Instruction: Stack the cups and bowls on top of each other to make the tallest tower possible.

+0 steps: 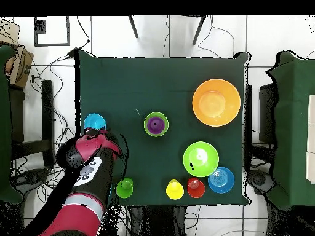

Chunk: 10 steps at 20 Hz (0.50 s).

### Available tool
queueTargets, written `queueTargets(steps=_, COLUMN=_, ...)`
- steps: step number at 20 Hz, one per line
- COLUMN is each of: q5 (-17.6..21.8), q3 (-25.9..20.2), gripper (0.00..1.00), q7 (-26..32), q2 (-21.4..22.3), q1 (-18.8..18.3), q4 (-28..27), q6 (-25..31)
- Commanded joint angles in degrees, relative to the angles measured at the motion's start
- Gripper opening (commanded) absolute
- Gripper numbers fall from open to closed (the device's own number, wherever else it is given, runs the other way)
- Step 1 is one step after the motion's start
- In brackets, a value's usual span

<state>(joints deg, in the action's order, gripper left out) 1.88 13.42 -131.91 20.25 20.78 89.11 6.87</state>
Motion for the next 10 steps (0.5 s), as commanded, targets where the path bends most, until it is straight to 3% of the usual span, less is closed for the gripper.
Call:
queueTargets(steps=1, q5=-0.9, q3=-5.6, gripper=0.0, q7=-5.5, q2=-2.5, q1=-1.7, q4=-1.6, q6=-1.2)
queueTargets(steps=5, q5=-0.1, q3=-6.4, gripper=0.0, q7=-5.1, q2=-2.1, q1=-2.4, q4=-1.2, q6=-2.5)
queueTargets(steps=10, q5=2.8, q3=-14.1, gripper=0.0, q7=-1.9, q2=5.8, q1=-8.6, q4=7.0, q6=-0.7)
